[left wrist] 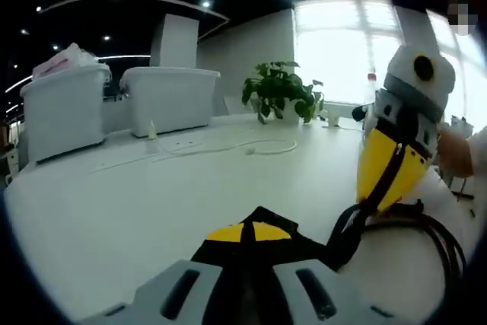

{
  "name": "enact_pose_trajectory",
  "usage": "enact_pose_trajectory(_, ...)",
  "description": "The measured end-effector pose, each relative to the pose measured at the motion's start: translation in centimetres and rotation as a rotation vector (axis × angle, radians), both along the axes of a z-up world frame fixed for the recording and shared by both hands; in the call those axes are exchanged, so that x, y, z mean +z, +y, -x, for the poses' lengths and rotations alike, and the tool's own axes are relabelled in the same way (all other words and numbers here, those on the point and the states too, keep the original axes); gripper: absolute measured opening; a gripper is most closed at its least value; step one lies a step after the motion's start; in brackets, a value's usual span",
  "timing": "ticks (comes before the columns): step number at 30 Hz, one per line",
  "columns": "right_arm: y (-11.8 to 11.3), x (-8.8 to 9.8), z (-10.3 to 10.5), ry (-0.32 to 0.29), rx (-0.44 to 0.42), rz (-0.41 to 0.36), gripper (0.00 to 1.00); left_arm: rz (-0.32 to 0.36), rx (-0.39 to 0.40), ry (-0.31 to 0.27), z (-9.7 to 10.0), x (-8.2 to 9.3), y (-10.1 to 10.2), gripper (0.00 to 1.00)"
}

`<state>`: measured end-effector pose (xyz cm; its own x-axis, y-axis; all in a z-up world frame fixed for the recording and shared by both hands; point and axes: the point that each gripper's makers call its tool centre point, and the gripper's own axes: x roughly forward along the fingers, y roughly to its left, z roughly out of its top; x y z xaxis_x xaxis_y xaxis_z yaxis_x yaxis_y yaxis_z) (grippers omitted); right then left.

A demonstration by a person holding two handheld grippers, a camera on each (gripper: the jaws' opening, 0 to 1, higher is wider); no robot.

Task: Coil the Type-C to USB data cable on the desktop and secure it with Velcro straps.

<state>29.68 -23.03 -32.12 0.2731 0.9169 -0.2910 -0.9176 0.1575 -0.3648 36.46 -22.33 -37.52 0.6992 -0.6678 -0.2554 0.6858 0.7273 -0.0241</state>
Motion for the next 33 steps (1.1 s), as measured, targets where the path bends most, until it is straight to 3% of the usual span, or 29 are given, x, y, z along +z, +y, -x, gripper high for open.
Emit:
enact_pose_trajectory(2, -0.2, -0.4, -1.1, 0.046, -0.027, 0.013, 0.02, 0.042, 0.037, 0.019, -0.2, 0.2, 0.5, 0.03)
enact_pose_trajectory(6, 0.0, -1.4, -2.1, 0.059, -0.025, 0.058, 0.02, 0.079, 0.028, 0.027, 0.0, 0.7, 0.2, 0.03)
enact_pose_trajectory(10, 0.0, -2.7, -2.9, 0.101, -0.034, 0.081, 0.02, 0.012, 0.012, 0.013, 0.5, -0.1, -0.6, 0.03)
enact_pose_trajectory(13, 0.1, -2.8, -3.0, 0.137, -0.027, 0.066, 0.02, 0.007, -0.009, 0.007, 0.7, -0.1, -1.4, 0.03)
enact_pose_trajectory(27, -0.1, -3.9, -5.4, 0.152, -0.080, 0.134, 0.02, 0.009, -0.006, 0.006, 0.7, -0.1, -1.1, 0.03)
enact_pose_trajectory(33, -0.2, -5.5, -5.7, 0.159, -0.083, 0.197, 0.02, 0.010, -0.005, 0.007, 0.7, -0.2, -1.1, 0.03)
